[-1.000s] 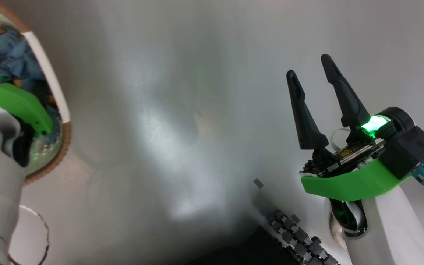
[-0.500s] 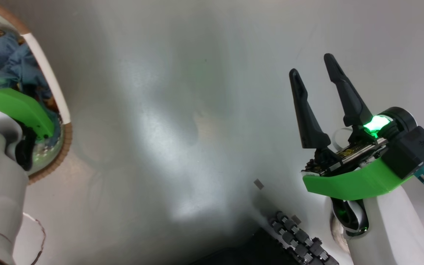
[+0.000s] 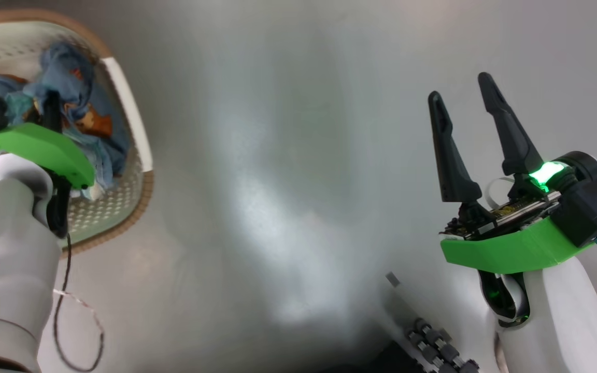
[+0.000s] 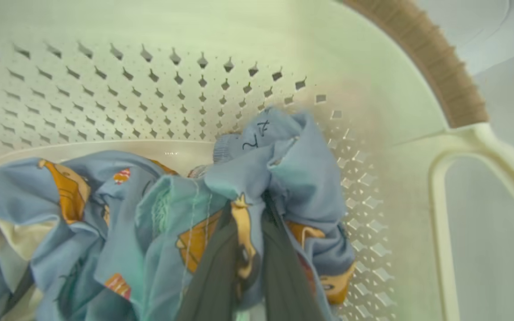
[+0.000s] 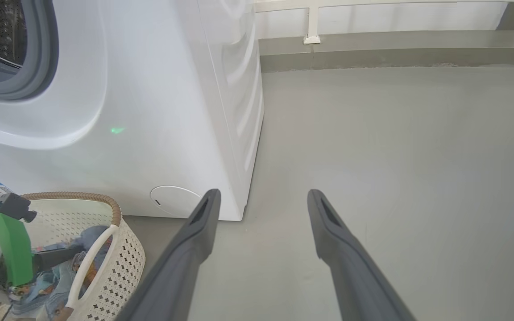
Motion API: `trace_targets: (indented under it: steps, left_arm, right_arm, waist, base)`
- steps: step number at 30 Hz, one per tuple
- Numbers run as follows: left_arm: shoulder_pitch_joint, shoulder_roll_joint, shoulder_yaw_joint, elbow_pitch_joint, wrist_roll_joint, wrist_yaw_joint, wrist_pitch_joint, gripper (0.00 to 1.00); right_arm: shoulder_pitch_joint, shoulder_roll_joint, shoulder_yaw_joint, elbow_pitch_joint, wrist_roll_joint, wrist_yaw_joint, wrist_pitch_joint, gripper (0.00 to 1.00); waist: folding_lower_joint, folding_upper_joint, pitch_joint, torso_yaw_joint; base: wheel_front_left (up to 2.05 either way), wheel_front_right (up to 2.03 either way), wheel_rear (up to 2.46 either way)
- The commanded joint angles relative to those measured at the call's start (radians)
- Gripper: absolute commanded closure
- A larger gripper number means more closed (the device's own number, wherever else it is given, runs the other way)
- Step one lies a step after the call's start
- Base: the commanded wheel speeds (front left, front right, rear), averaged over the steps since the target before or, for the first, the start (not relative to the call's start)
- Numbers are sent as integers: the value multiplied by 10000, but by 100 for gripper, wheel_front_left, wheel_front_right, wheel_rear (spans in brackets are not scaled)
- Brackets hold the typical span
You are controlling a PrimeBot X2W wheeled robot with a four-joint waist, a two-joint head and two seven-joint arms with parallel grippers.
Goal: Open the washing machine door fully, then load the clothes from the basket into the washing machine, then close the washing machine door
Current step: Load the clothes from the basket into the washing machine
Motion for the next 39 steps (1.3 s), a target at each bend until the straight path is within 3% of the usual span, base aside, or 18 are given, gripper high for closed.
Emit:
trace_targets:
  steps: [1,6,21,31,39]
  left_arm:
    - [189,265,108,-166,103,101,-155,100]
    - [540,204,282,-916,270,339,-242,100]
    - [3966,42,1969,-5779,1956,1462,-249,100]
    - [6793,28,2940,-8753,2842,1848,-250,100]
    - [8610,-16,3190,-10462,3154,2129,-250,100]
  right_arm:
    - [344,-3,121,-156,-167,16,-45,0]
    - [527,-3,-95,-29,-388,16,-45,0]
    - [1337,-3,-386,729,-970,16,-45,0]
    - [2053,-3,-400,1189,-1062,16,-45,0]
    - [2688,-3,-501,1465,-1098,16,-44,0]
  waist:
    - [0,-1,-439,397]
    - [0,-1,-1029,832]
    - [0,-1,-3347,1932]
    - [0,-1,-5016,2253]
    - [0,-1,-6196,2483]
  base:
    - [0,0,0]
    - [0,0,0]
    - [0,0,0]
    - [0,0,0]
    - [0,0,0]
